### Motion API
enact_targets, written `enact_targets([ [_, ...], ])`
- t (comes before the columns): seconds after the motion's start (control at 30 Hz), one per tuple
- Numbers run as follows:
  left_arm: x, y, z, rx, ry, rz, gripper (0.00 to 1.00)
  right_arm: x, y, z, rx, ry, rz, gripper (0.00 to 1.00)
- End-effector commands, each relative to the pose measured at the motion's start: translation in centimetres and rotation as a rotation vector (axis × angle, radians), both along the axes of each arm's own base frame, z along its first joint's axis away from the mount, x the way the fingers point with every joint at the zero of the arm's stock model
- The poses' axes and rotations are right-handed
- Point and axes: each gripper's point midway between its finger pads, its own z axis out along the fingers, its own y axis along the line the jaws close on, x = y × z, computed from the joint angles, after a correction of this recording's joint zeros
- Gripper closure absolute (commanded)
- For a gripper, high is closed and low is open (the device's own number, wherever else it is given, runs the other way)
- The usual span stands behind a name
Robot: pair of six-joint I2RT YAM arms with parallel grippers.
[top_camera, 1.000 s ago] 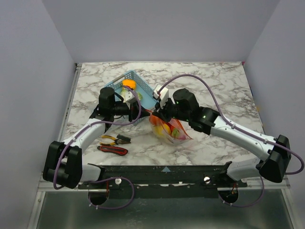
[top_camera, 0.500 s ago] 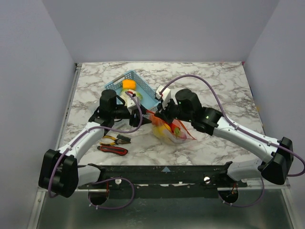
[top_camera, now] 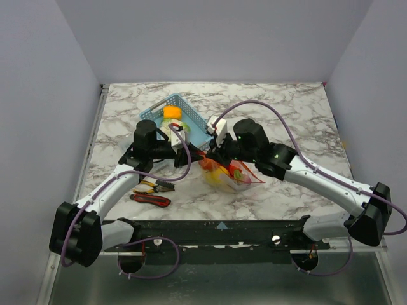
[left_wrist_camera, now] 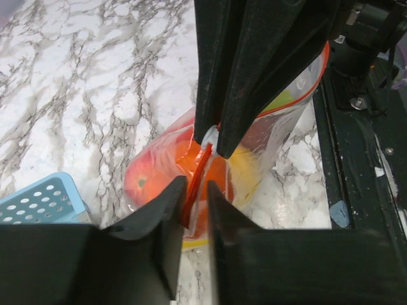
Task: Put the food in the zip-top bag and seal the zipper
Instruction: Zip the zipper food storage bag at the center of the board.
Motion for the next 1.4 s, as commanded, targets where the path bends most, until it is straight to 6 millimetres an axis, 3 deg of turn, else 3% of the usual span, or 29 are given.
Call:
enact_targets([
  [0.0,0.6,0.1,0.6,0.005,-0.049,0.033,0.88,-0.4,0.1,0.7,0.014,-0.004,0.018,0.99],
  [0.1,1.2,0.2,0.6,0.007,-0.054,0.067,1.0,-0.4,-0.1,0.8,0.012,-0.003,0.009,0.99],
  [0.37,3.9,1.4,-0.2,0.05,-0.018,0.205,1.0,-0.2,-2.5,1.4,-0.009,-0.012,-0.093,1.0],
  [0.63,6.2,3.5,-0.6,0.07,-0.03,0.335,1.0,-0.9,-6.0,0.9,-0.068,-0.015,-0.171,1.0],
  [1.37,6.8,5.2,-0.3,0.083,-0.045,0.371,1.0,-5.9,-15.0,1.5,-0.108,0.076,-0.343,1.0],
])
